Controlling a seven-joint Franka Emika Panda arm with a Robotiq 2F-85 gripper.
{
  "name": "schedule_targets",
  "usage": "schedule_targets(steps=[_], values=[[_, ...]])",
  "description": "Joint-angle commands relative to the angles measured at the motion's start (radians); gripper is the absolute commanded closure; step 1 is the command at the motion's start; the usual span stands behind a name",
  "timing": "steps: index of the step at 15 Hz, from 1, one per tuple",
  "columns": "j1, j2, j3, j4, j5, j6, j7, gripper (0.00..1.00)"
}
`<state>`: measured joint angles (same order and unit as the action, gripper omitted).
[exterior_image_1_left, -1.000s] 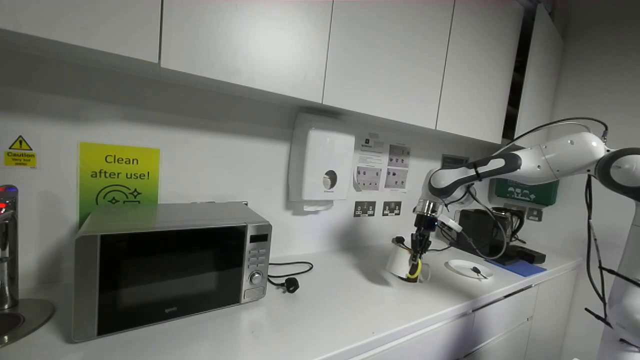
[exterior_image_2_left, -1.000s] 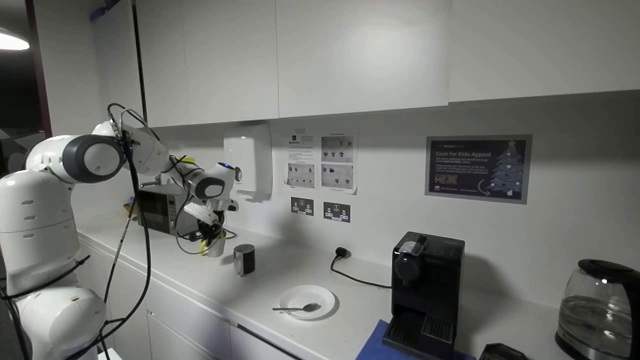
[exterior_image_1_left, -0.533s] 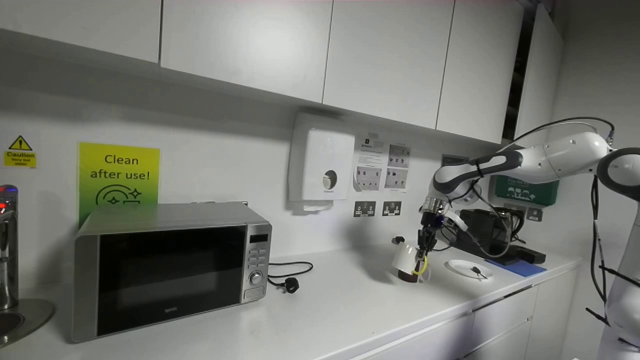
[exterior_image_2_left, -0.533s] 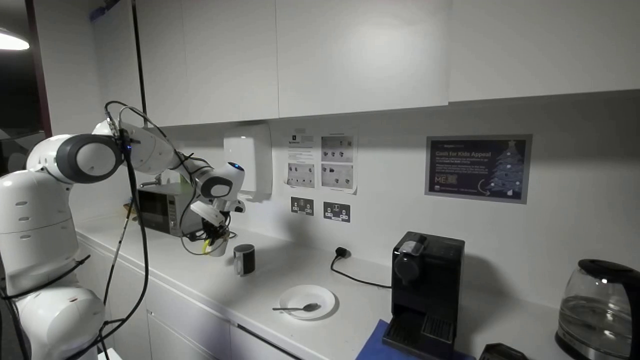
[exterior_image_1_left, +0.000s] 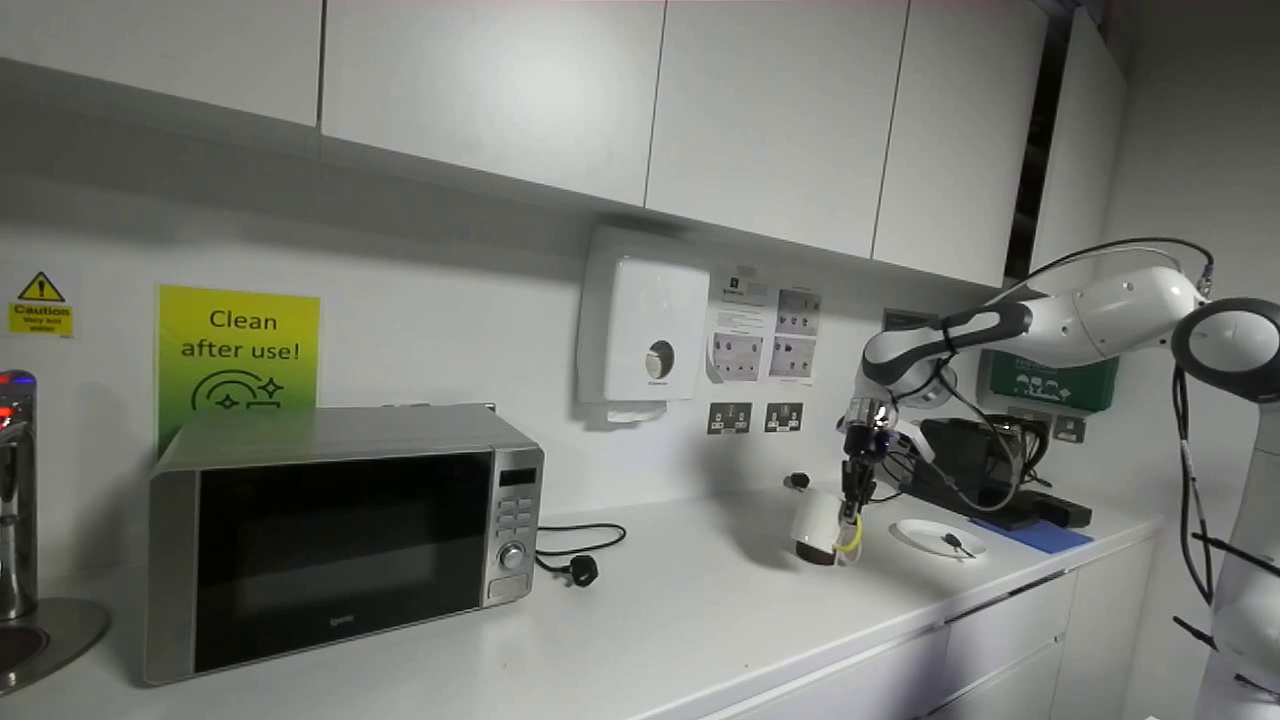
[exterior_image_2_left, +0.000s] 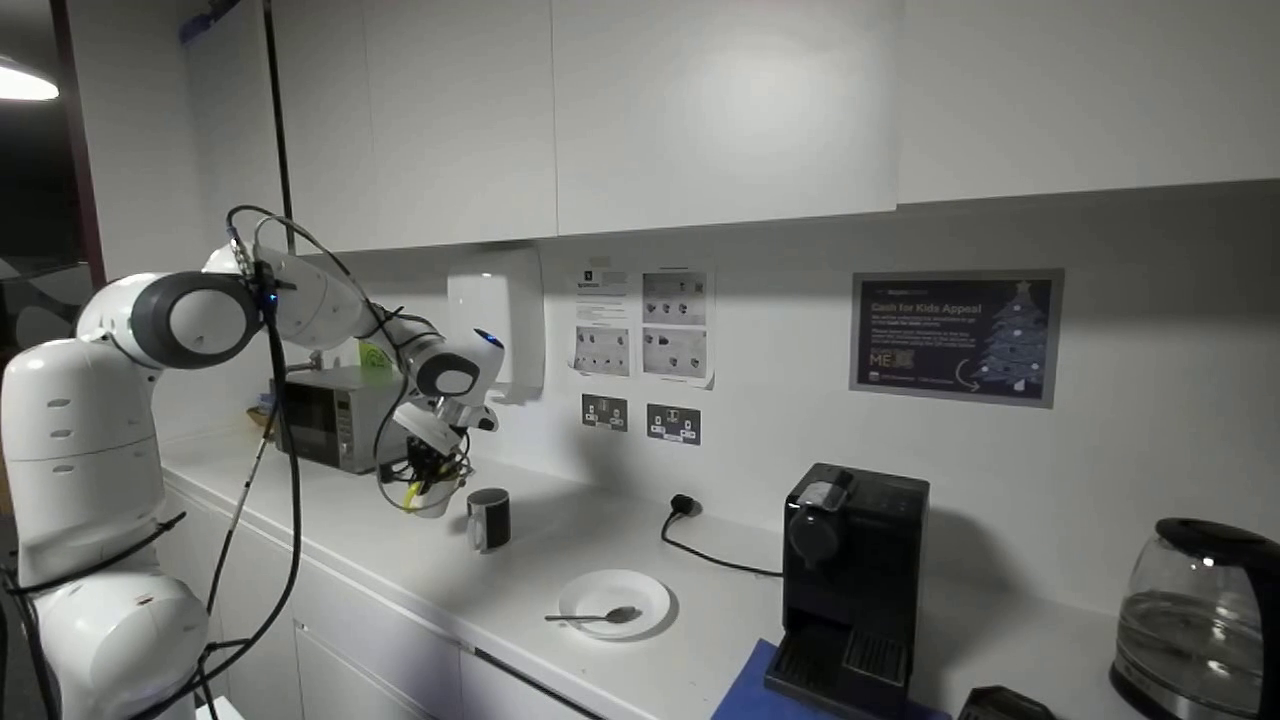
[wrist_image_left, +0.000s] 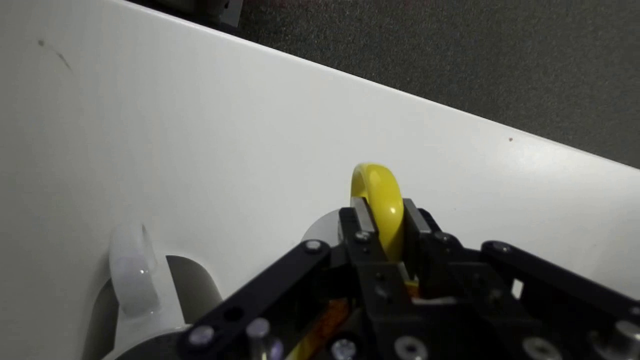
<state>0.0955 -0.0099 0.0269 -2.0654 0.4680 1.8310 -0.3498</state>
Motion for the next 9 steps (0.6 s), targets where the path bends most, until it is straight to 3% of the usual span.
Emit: schedule_targets(steps=[1, 9], values=[[-0.021, 0.048, 0.005, 0.089, 0.043, -0.087, -0.048, 0.95], [-0.079, 0.122, -0.006, 0.180, 0.089, -0.206, -0.116, 0.95]])
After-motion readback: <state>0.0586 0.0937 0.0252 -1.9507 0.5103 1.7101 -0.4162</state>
